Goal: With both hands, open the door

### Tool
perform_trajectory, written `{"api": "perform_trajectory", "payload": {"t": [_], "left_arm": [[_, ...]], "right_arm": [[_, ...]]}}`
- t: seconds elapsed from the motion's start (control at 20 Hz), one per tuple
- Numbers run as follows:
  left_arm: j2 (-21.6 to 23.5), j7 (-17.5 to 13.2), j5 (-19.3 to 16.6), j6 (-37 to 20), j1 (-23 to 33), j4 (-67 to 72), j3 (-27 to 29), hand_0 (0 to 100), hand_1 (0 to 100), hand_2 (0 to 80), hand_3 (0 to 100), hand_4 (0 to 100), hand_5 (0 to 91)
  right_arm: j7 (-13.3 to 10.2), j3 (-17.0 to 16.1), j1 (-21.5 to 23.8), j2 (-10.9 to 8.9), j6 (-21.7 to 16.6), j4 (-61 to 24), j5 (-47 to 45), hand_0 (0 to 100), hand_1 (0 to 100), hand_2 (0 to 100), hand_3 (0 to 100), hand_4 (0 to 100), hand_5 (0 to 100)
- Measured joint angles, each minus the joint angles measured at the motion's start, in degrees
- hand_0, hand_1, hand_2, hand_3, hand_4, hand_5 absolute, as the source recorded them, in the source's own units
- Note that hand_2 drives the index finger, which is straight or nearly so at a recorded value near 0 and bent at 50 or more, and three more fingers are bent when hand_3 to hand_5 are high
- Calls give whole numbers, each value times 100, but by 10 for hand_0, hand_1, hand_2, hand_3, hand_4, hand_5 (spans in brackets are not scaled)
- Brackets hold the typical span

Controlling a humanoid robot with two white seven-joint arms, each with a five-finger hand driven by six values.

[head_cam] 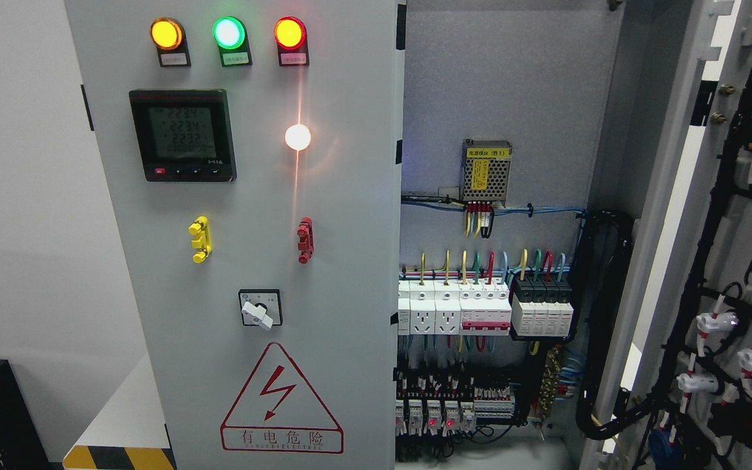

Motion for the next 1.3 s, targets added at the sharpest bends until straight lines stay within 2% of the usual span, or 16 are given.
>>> {"api": "perform_trajectory", "payload": {"t": [0.25, 0.55, 1.1, 1.3], "left_arm": [[-11, -5, -244, -480, 576, 725, 11, 0, 0, 0, 0, 0, 0], [-260, -17, -434, -851, 1035, 1850, 36, 0, 0, 0, 0, 0, 0], [-1266, -482, -864, -1672, 1310, 4509, 59, 0, 0, 0, 0, 0, 0], [-1707, -566, -1249, -1871, 1329, 5483, 104, 0, 0, 0, 0, 0, 0]], "right_arm": [[0, 0, 0, 0, 0, -1, 0, 0, 0, 0, 0, 0, 0], [0, 0, 0, 0, 0, -3, 0, 0, 0, 0, 0, 0, 0], [0, 0, 0, 0, 0, -1, 0, 0, 0, 0, 0, 0, 0], [0, 0, 0, 0, 0, -1, 0, 0, 0, 0, 0, 0, 0]]}}
